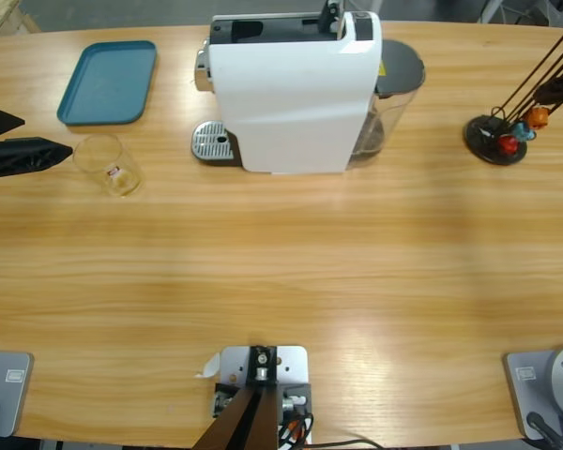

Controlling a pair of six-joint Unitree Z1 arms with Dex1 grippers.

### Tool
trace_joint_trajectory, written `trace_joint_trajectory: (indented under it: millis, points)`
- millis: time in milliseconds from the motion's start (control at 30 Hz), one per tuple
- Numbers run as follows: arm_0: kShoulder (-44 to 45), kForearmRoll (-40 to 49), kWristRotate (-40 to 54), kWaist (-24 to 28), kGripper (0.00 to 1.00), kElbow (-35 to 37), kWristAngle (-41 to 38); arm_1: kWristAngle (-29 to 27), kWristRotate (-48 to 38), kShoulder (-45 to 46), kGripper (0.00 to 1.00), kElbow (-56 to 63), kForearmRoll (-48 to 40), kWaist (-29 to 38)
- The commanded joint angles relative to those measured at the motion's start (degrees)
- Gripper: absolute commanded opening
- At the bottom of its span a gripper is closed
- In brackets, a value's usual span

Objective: Pour coffee

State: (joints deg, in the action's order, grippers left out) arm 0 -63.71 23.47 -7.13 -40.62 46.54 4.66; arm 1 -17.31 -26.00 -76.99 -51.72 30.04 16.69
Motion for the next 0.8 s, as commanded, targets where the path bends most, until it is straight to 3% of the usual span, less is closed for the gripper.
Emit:
trace_joint_trajectory:
  millis: [33, 800]
  points:
    - [-0.54, 0.68, 0.44, -0.27, 0.899, -2.33, 1.35, 4.51, -3.87, -4.77, 0.798, 3.70, -2.67, -5.04]
    - [-1.24, 0.70, 0.63, -0.30, 0.899, -2.33, 2.57, 5.83, -0.55, -11.94, 0.765, 3.24, -9.39, -7.99]
